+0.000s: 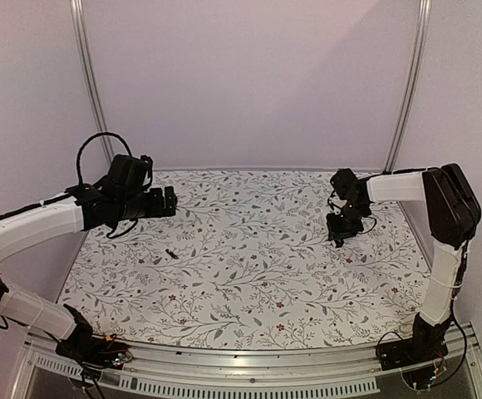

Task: Load the batteries into the remote control
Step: Pick up the remote control from the center of the board, then pass from the right arm to the left

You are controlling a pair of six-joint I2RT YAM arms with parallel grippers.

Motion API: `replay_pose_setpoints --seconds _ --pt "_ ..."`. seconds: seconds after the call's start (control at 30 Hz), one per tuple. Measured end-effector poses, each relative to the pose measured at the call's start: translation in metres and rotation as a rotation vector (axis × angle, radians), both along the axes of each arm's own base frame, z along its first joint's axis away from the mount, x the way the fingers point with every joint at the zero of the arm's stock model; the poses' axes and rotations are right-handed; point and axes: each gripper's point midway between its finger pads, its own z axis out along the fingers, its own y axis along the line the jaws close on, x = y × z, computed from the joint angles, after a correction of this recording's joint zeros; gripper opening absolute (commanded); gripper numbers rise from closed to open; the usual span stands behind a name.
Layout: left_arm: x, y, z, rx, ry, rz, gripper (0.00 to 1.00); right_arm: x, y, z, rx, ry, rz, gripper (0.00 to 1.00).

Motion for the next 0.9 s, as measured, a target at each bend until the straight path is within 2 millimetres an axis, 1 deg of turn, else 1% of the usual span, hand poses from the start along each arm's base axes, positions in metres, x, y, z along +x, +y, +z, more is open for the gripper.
replay_pose_setpoints --seconds 0.07,0.13,0.2,0.27,0.37,0.4,0.43,0.47,0.53,0.57,0.67,0.7,0.73,0.83,0.9 --pt "-0.003 -0.002 0.000 -0.010 -0.004 -0.018 0.99 -0.005 0.010 0.003 0.049 0.015 0.024 0.10" --pt "-0.005 -0.007 0.004 -0.024 -0.021 -0.047 1.00 -0.015 0.024 0.010 0.118 0.033 0.053 0.08" --pt "-0.007 -0.015 0.010 -0.041 -0.045 -0.090 0.99 -0.026 0.037 0.023 0.188 0.042 0.083 0.07" --pt "-0.011 -0.028 0.017 -0.054 -0.068 -0.151 1.00 -0.036 0.052 0.042 0.272 0.043 0.118 0.07" --pt "-0.024 -0.057 0.026 -0.057 -0.101 -0.293 1.00 -0.054 0.076 0.086 0.424 0.027 0.193 0.06" --pt "-0.030 -0.069 0.029 -0.052 -0.116 -0.354 1.00 -0.060 0.082 0.100 0.466 0.021 0.216 0.06" --pt "-0.036 -0.078 0.030 -0.044 -0.123 -0.396 1.00 -0.066 0.088 0.111 0.497 0.018 0.238 0.06" --pt "-0.046 -0.091 0.032 -0.022 -0.143 -0.469 1.00 -0.075 0.094 0.123 0.532 0.019 0.267 0.06" --pt "-0.064 -0.112 0.036 0.021 -0.177 -0.580 1.00 -0.093 0.107 0.139 0.583 0.033 0.321 0.05" --pt "-0.077 -0.123 0.037 0.056 -0.200 -0.650 1.00 -0.105 0.114 0.145 0.603 0.049 0.355 0.04" --pt "-0.113 -0.150 0.040 0.170 -0.275 -0.839 1.00 -0.142 0.135 0.151 0.638 0.124 0.453 0.03" --pt "-0.127 -0.159 0.039 0.223 -0.303 -0.910 0.99 -0.158 0.143 0.152 0.646 0.163 0.493 0.03" --pt "-0.136 -0.164 0.038 0.257 -0.321 -0.955 0.99 -0.172 0.150 0.152 0.655 0.196 0.525 0.03" --pt "-0.160 -0.175 0.026 0.390 -0.353 -1.090 0.97 -0.210 0.165 0.154 0.674 0.286 0.618 0.02" --pt "-0.169 -0.181 0.019 0.454 -0.358 -1.152 0.95 -0.227 0.170 0.156 0.687 0.326 0.656 0.01"
